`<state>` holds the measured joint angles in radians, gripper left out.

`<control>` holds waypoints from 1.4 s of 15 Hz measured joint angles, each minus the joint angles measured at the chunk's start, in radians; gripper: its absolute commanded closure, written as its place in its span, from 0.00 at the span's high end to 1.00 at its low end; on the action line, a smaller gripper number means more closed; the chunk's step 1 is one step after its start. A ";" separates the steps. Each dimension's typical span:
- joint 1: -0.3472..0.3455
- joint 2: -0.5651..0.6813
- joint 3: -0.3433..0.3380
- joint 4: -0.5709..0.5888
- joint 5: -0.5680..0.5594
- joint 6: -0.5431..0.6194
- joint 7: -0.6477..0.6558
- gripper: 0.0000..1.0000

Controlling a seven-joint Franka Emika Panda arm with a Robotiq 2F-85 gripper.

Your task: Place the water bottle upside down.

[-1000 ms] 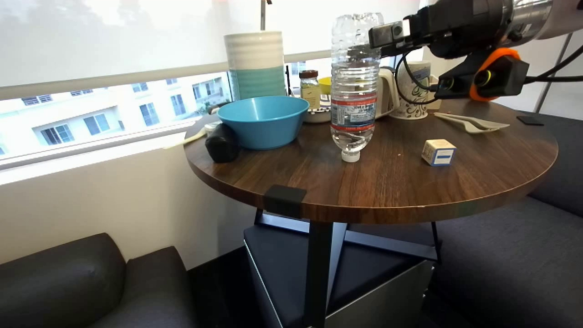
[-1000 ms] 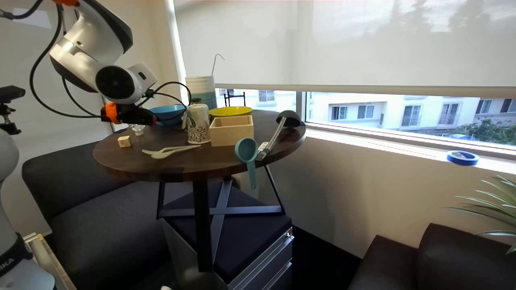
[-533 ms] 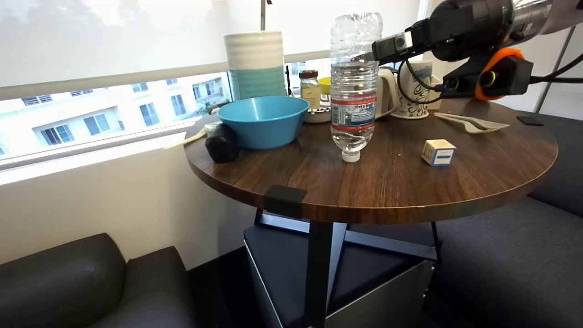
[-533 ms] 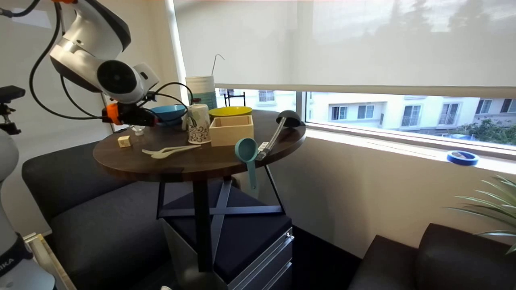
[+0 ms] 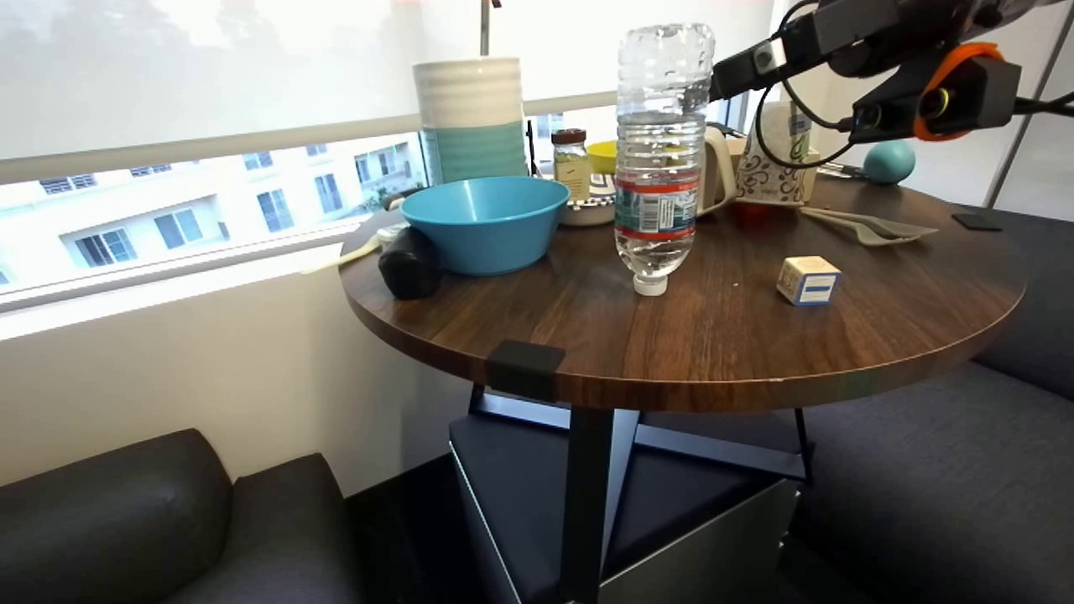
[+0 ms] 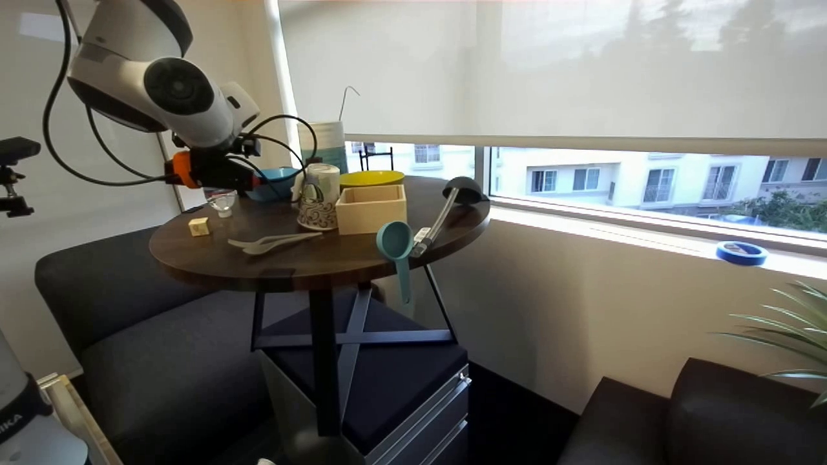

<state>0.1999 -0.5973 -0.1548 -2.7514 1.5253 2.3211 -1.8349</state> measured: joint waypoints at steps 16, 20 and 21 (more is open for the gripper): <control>-0.241 -0.167 0.134 0.010 -0.289 -0.146 0.255 1.00; -0.241 -0.253 0.135 0.010 -0.373 -0.213 0.369 1.00; -0.240 -0.276 0.136 0.010 -0.392 -0.230 0.396 1.00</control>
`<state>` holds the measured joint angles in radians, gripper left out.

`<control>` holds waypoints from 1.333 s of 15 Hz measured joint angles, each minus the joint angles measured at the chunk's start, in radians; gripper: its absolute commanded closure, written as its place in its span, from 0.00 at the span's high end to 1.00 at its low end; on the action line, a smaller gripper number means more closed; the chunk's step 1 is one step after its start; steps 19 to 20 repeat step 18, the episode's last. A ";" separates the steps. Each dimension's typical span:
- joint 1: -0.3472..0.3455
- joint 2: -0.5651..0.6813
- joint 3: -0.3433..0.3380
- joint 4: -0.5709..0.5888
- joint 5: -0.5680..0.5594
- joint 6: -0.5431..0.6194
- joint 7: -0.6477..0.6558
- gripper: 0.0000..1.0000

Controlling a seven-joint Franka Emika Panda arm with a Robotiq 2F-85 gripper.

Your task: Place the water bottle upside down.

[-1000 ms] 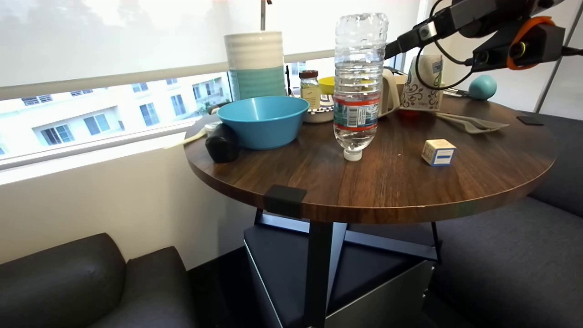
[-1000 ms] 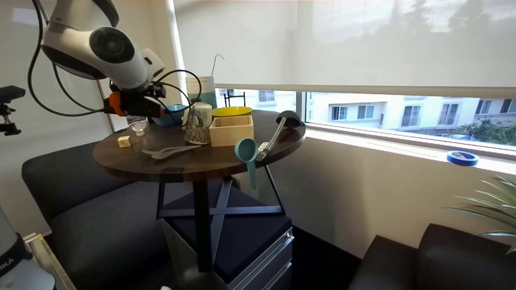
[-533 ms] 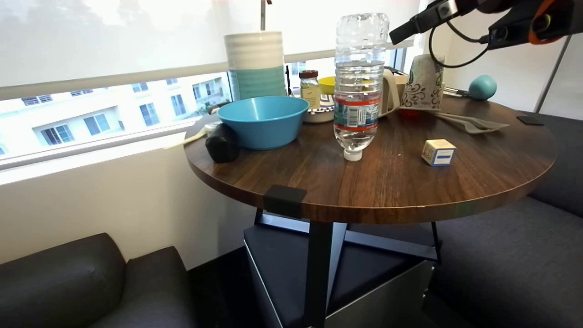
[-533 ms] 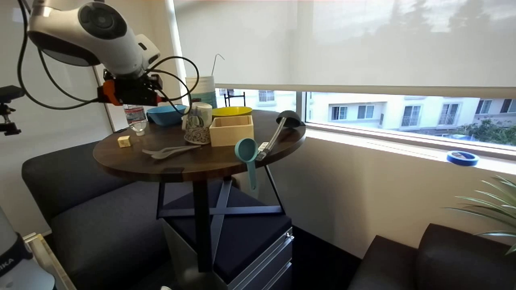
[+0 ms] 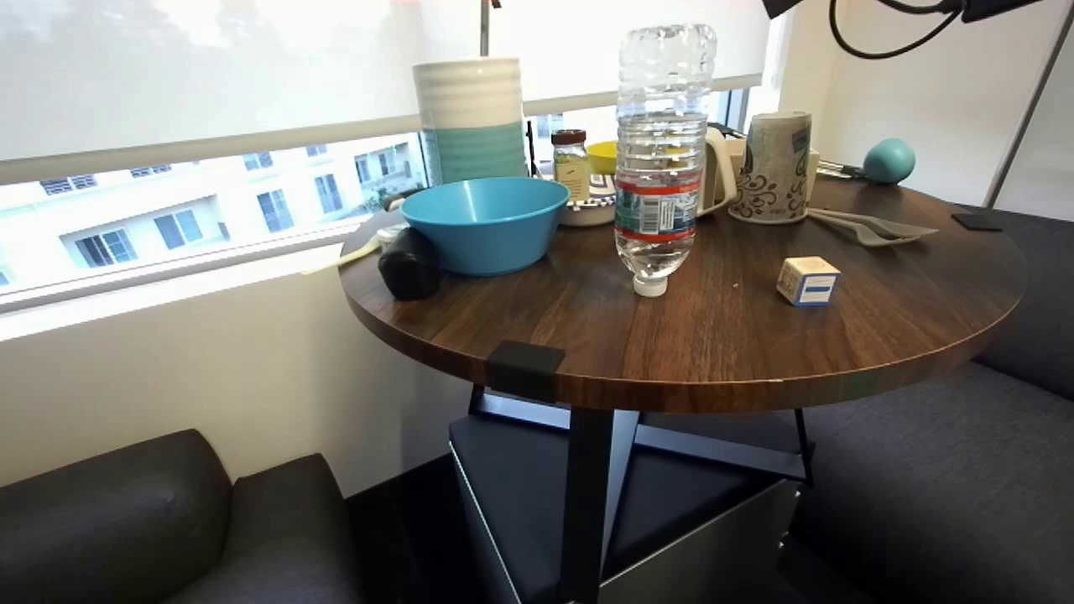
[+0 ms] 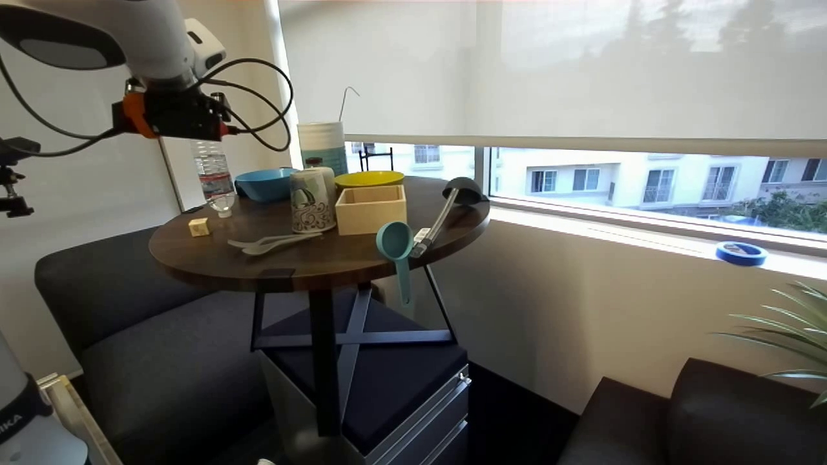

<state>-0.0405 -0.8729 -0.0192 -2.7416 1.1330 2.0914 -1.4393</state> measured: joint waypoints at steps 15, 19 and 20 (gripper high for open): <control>0.012 -0.189 0.115 0.023 -0.361 0.073 0.519 1.00; 0.057 -0.186 0.086 0.020 -0.382 0.090 0.531 1.00; 0.057 -0.186 0.086 0.020 -0.382 0.090 0.531 1.00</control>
